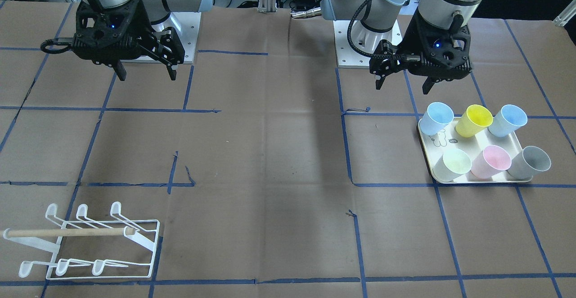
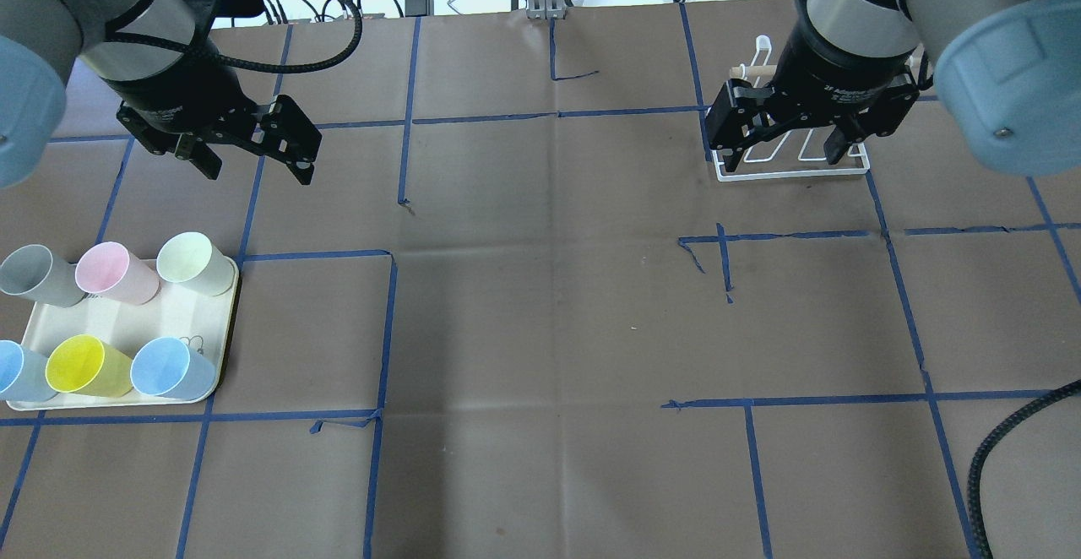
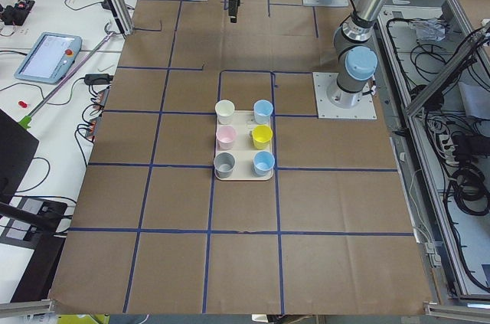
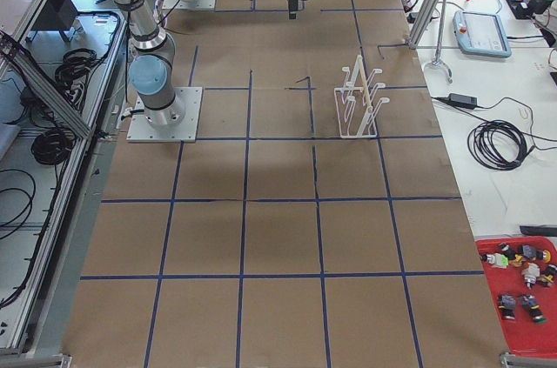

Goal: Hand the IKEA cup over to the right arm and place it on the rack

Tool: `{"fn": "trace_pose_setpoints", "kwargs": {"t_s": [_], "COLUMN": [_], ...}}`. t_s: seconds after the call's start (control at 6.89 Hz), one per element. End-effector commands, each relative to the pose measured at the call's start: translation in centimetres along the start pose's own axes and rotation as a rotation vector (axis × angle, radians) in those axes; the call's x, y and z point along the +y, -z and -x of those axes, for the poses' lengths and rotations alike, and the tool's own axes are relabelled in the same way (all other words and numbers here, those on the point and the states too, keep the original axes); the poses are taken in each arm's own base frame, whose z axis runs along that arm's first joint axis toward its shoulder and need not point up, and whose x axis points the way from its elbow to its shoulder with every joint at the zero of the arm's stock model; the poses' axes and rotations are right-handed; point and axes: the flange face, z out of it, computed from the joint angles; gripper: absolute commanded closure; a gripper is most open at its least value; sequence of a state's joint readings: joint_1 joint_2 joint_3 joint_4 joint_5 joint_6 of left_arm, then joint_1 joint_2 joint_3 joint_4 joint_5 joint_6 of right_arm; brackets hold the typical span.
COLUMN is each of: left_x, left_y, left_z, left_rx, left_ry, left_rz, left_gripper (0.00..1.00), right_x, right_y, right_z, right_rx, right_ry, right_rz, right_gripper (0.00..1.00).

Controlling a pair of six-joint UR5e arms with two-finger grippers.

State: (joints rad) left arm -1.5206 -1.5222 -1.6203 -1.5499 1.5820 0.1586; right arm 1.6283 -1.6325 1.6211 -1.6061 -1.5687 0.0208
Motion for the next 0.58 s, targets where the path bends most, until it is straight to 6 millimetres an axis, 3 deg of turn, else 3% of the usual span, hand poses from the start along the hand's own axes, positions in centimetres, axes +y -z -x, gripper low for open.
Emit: {"fn": "trace_pose_setpoints", "kwargs": {"t_s": [0.0, 0.44], "left_x": [-0.1, -1.0], "left_y": [-0.1, -2.5], "left_z": [0.7, 11.5], "left_rx": [-0.001, -0.001], "left_ry": [-0.01, -0.02], "left_rz": [-0.007, 0.0], "left_gripper": [0.0, 0.0], "right_x": [0.1, 0.0], "right_y": [0.2, 0.5], "right_z": [0.0, 0.2], "right_rx": [-0.003, -0.015], "right_ry": [0.002, 0.0], "right_rz": [-0.004, -0.01], "right_gripper": [0.0, 0.0]}}
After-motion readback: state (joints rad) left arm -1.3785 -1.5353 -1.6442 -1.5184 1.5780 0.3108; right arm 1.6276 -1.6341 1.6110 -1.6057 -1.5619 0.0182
